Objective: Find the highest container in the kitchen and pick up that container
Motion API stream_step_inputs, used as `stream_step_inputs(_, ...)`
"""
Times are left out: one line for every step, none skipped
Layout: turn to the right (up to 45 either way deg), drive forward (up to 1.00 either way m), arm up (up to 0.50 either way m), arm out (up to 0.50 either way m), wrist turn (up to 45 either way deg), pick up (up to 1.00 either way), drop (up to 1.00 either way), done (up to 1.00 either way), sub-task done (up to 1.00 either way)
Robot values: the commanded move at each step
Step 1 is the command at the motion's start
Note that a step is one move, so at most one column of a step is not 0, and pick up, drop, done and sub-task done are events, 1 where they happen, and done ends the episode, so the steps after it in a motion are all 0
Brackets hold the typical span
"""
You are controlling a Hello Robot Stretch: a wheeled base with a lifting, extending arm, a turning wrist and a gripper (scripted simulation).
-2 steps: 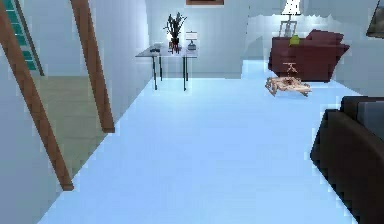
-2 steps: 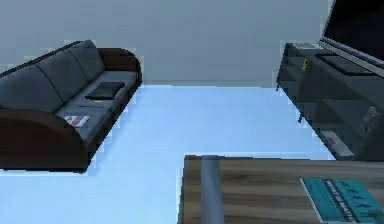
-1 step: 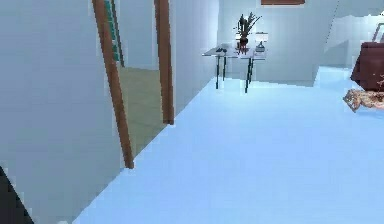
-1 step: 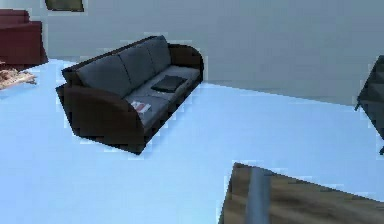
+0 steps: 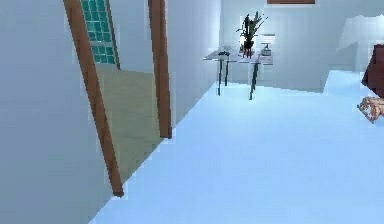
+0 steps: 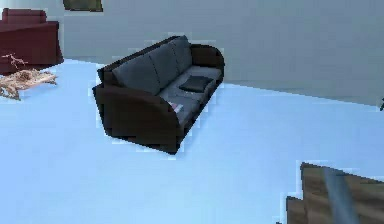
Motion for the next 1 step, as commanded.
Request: stream_step_inputs(0.0, 1.0, 0.0, 0.0, 0.0, 0.0, 0.0, 0.0, 0.0)
